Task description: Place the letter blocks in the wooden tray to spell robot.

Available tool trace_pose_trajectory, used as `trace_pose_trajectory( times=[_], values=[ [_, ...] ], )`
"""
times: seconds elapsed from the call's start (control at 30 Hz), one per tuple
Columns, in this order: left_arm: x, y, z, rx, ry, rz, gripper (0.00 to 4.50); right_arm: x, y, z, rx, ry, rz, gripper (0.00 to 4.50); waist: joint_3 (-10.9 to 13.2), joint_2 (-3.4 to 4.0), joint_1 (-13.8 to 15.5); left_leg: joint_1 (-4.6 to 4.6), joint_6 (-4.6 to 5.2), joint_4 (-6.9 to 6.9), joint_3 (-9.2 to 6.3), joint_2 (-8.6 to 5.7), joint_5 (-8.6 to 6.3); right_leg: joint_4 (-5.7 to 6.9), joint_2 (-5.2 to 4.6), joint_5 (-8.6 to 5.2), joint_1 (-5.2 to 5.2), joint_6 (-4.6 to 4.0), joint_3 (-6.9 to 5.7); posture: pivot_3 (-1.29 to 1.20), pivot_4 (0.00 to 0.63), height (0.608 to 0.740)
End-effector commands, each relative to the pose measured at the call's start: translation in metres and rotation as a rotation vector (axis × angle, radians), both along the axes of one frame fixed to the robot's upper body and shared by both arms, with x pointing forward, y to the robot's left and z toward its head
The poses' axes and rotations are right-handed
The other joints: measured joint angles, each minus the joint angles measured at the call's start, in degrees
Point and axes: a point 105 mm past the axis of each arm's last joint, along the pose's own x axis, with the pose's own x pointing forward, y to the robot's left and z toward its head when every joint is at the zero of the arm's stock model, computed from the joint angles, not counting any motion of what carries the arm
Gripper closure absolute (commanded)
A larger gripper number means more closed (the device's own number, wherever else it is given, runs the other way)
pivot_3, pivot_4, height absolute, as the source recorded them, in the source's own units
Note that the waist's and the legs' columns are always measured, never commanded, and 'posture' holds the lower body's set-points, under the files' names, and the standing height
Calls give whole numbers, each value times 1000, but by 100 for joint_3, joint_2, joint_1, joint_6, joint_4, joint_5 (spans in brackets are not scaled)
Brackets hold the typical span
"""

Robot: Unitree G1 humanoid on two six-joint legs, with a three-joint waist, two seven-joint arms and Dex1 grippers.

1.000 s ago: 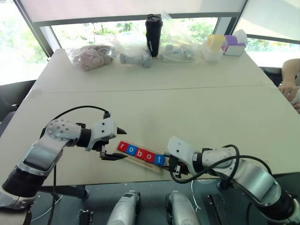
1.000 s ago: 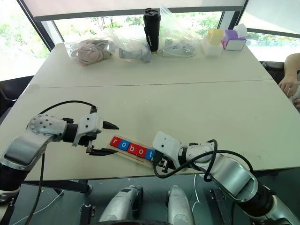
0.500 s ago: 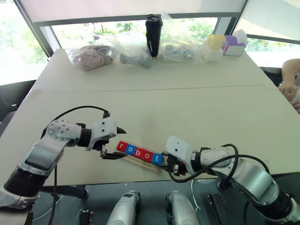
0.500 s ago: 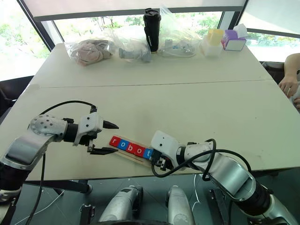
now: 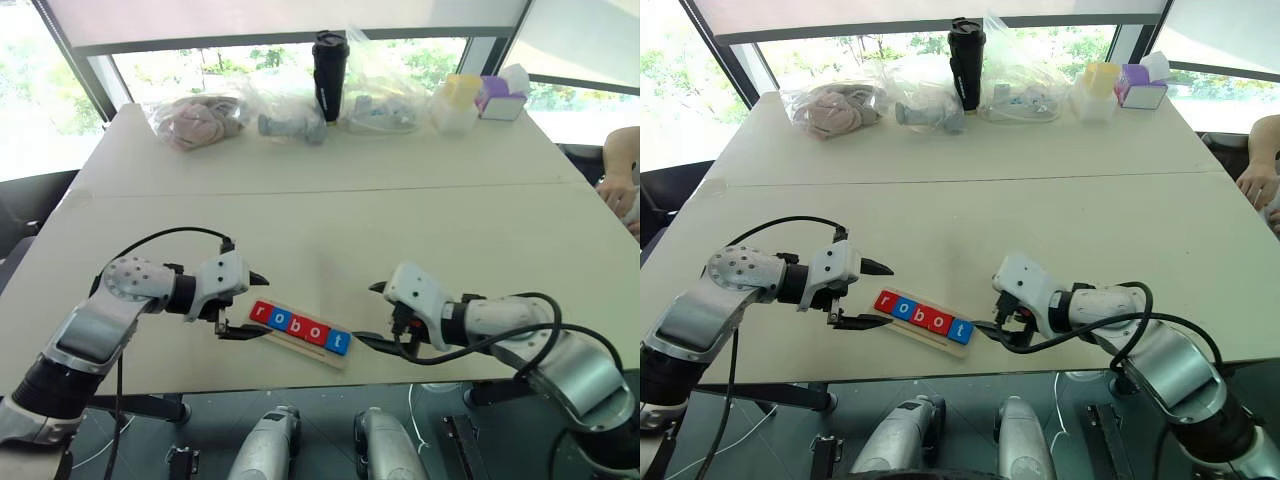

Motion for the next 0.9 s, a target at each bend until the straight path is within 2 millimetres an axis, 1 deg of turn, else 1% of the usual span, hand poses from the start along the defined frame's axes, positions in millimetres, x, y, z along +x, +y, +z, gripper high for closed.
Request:
trace_pose_trajectory(
  times=[0.03, 0.17, 0.33, 0.5, 0.67, 0.9],
  values=[
    [1, -1, 9, -7, -36, -12, 0, -1, 0, -1, -25, -46, 33, 58, 0, 0, -11, 0, 0, 0, 0, 0, 0, 0, 0, 0, 0, 0, 1, 0, 150, 740],
    [3, -2, 11, -10, -46, -10, 0, 1, 4, -6, -7, -50, 28, 58, 0, 0, -26, 4, 0, 1, 0, 2, 0, 6, 1, 0, 0, -1, 2, 0, 150, 740],
    [4, -2, 14, -11, -51, -9, 0, 3, 12, -7, 23, -52, 34, 58, 0, -1, -15, 4, 0, 2, 0, 1, 0, 4, 0, 0, 2, 0, 2, 0, 150, 740],
    [5, -2, 16, -17, -53, -4, 0, 5, 23, -11, 56, -38, 46, 58, 0, -1, -18, 4, 0, 2, -1, 1, 0, 4, 1, 0, 2, 0, 2, 0, 150, 740],
    [5, -3, 17, -21, -58, 0, 0, 6, 25, -18, 46, -32, 57, 58, 0, -1, -16, 5, 0, 2, -1, 1, 0, 4, 1, 0, 2, 0, 2, 0, 150, 740],
    [5, -2, 18, -22, -61, 10, 0, 11, 27, -16, 61, -43, 58, 58, 0, -1, -20, 6, 0, 2, 0, 1, 0, 5, 2, 0, 3, -1, 2, 0, 150, 740]
  ],
)
